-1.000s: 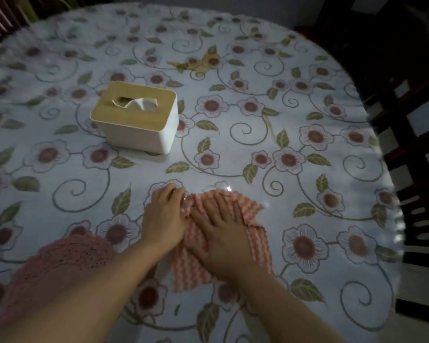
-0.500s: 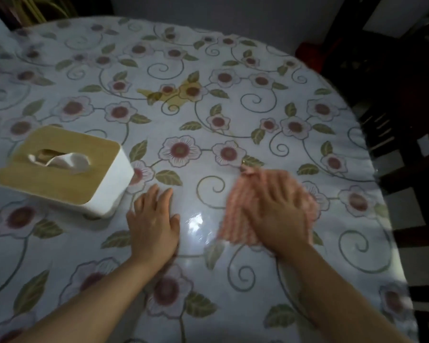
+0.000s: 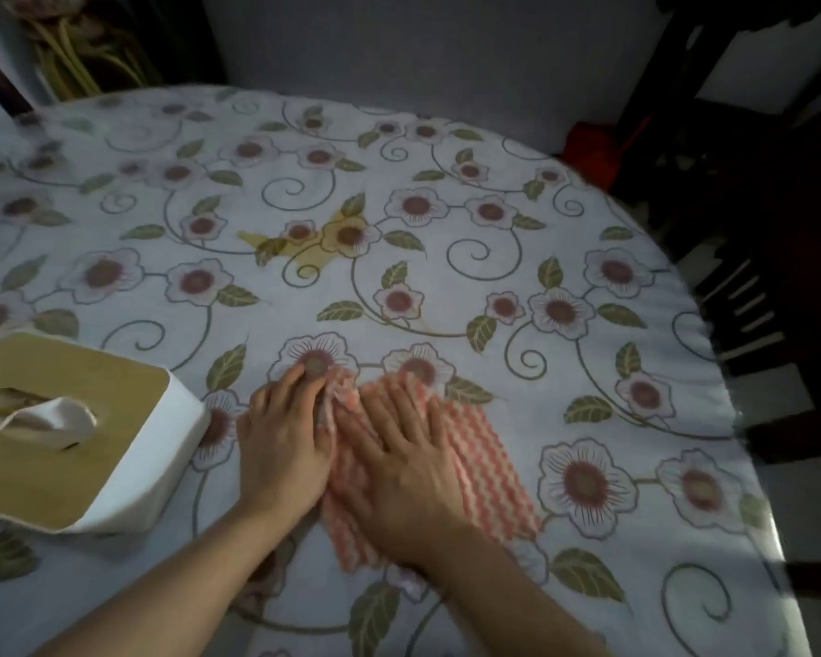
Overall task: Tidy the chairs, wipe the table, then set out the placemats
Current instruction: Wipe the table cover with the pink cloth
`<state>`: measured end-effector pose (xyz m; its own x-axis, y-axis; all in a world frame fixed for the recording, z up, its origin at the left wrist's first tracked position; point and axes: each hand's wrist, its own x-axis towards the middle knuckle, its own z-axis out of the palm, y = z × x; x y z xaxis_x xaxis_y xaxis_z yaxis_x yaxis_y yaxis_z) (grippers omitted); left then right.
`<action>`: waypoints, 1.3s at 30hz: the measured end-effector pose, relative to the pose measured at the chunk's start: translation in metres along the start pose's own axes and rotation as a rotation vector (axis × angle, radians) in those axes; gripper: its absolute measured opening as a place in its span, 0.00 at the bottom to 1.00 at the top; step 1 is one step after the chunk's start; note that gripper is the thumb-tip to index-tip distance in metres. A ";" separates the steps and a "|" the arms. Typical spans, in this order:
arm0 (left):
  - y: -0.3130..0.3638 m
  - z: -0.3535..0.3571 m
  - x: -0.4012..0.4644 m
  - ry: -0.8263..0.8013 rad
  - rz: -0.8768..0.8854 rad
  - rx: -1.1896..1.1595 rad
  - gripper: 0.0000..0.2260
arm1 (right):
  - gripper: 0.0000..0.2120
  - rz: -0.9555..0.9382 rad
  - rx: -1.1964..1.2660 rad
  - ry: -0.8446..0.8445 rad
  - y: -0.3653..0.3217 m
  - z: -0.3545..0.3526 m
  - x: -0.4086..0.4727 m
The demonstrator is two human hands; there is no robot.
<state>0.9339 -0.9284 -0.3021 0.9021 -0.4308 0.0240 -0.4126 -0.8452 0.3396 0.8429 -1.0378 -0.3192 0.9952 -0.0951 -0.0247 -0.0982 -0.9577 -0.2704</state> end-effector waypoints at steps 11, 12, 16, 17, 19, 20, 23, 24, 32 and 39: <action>-0.014 0.004 0.075 0.023 -0.178 -0.113 0.22 | 0.32 0.527 -0.053 0.042 0.094 -0.027 0.134; -0.014 0.002 0.077 0.048 -0.206 -0.152 0.22 | 0.31 0.446 -0.040 0.051 0.077 -0.023 0.142; -0.021 -0.004 0.079 0.152 -0.334 -0.344 0.19 | 0.31 0.067 -0.045 0.040 0.012 -0.003 0.142; -0.024 -0.004 0.078 0.154 -0.344 -0.368 0.19 | 0.32 0.002 -0.043 0.017 0.007 -0.002 0.136; -0.026 -0.004 0.076 0.144 -0.326 -0.367 0.18 | 0.32 -0.040 -0.053 -0.006 0.024 -0.006 0.127; -0.026 -0.003 0.076 0.129 -0.306 -0.348 0.19 | 0.32 -0.001 -0.082 -0.007 0.040 -0.011 0.124; -0.028 0.002 0.076 0.098 -0.269 -0.258 0.21 | 0.36 0.324 -0.228 0.061 0.111 -0.025 0.115; -0.028 0.003 0.076 0.093 -0.268 -0.239 0.22 | 0.36 0.474 -0.228 0.074 0.137 -0.030 0.111; -0.022 0.004 0.070 0.023 -0.213 -0.071 0.25 | 0.39 0.698 -0.182 -0.013 0.155 -0.040 0.097; 0.017 0.003 0.037 -0.081 -0.162 -0.028 0.22 | 0.35 0.164 -0.143 -0.132 0.101 -0.032 0.004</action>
<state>0.9599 -0.9592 -0.2982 0.9430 -0.3144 -0.1088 -0.2576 -0.8971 0.3590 0.8368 -1.1434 -0.3161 0.9566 -0.2253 -0.1846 -0.2485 -0.9620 -0.1135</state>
